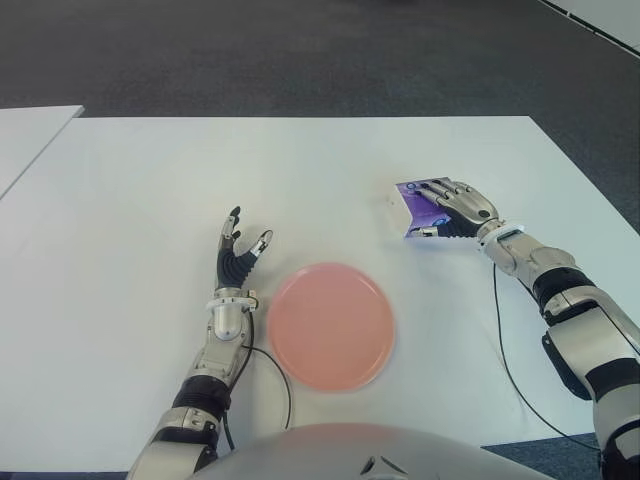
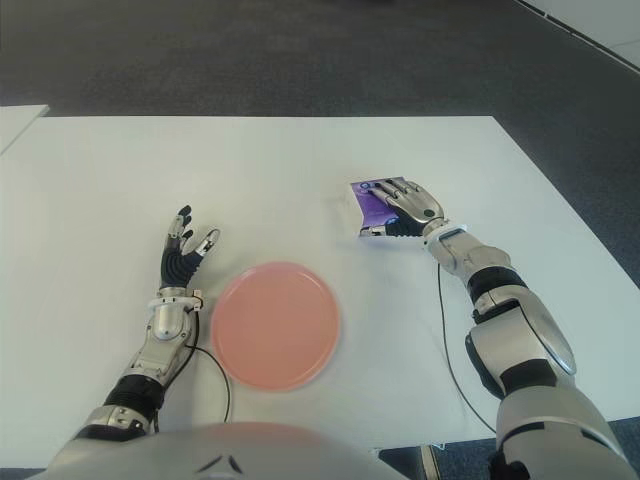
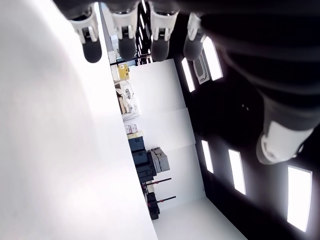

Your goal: Put the tissue paper into the plate.

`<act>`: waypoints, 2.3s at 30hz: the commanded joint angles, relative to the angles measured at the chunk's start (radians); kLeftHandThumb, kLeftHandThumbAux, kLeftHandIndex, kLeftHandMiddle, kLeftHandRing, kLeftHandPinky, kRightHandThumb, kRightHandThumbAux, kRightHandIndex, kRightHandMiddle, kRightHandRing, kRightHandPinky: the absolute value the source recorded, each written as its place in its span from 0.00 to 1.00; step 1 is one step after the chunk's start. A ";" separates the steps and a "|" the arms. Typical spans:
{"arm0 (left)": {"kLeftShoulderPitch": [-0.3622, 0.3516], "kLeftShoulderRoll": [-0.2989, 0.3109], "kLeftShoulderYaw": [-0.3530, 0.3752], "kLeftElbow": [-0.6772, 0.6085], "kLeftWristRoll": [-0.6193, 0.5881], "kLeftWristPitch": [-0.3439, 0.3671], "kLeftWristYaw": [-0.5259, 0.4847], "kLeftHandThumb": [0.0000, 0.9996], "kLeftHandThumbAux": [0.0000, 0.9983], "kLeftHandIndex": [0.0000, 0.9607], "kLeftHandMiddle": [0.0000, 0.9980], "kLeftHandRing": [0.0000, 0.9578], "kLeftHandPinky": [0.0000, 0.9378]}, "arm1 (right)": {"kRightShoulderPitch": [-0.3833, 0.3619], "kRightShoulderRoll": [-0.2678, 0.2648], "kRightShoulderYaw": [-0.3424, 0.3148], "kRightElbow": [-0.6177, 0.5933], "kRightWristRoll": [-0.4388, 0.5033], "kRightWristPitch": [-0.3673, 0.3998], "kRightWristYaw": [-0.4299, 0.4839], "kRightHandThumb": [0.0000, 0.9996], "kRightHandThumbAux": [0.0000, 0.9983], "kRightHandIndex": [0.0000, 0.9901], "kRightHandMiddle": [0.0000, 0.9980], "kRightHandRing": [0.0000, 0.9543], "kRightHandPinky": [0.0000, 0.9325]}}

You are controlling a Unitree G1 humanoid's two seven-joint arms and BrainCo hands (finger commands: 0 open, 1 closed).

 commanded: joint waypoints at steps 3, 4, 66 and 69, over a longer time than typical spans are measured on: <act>0.084 -0.006 -0.005 0.063 0.018 0.018 0.008 0.01 0.53 0.00 0.00 0.00 0.00 | -0.003 0.005 0.056 0.039 -0.018 -0.020 -0.023 0.45 0.12 0.00 0.00 0.00 0.00; 0.085 -0.005 -0.005 0.063 0.018 0.019 0.008 0.01 0.53 0.00 0.00 0.00 0.00 | -0.004 0.005 0.060 0.041 -0.016 -0.020 -0.025 0.45 0.12 0.00 0.00 0.00 0.00; 0.086 -0.003 0.004 0.054 0.008 0.037 0.002 0.02 0.55 0.00 0.00 0.00 0.00 | 0.089 0.239 0.427 0.179 -0.150 0.407 -0.454 0.93 0.67 0.38 0.48 0.52 0.59; 0.088 -0.003 0.004 0.051 0.011 0.035 0.007 0.02 0.56 0.00 0.00 0.00 0.00 | 0.089 0.243 0.437 0.185 -0.148 0.411 -0.428 0.98 0.67 0.37 0.45 0.47 0.56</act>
